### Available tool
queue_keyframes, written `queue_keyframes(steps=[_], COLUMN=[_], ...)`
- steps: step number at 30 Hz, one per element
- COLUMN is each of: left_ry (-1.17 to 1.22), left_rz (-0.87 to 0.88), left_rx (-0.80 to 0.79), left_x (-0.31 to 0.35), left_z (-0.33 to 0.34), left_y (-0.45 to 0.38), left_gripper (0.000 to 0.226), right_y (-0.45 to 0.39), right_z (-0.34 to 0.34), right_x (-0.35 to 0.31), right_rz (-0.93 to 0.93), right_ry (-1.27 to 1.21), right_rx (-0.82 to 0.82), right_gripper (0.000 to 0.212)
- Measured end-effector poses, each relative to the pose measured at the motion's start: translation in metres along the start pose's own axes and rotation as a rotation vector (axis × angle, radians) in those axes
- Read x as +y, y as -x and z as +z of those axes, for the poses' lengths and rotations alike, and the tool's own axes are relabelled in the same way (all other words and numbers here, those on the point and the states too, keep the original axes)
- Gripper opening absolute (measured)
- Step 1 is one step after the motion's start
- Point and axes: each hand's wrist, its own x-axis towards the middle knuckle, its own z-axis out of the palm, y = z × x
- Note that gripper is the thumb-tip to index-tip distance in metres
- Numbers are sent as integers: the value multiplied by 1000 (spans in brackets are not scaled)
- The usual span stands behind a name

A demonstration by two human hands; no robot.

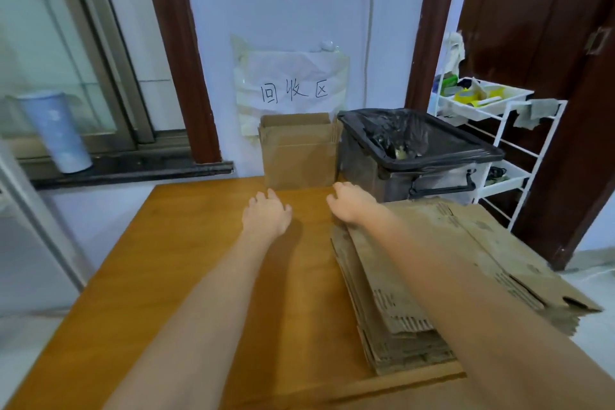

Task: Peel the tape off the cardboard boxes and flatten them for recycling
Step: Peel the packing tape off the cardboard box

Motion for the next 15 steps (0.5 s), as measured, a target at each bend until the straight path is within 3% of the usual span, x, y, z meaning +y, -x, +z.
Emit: queue_keyframes(steps=[8, 15], left_ry=[165, 414], left_rz=[-67, -86], left_rx=[27, 64], left_x=[-19, -20], left_z=[8, 24], left_y=[-87, -144], left_gripper=[67, 77], right_y=[-89, -137], right_z=[3, 22], right_x=[-4, 7], right_rz=[222, 345], right_ry=[-392, -480], right_rx=[12, 111], right_gripper=[69, 75])
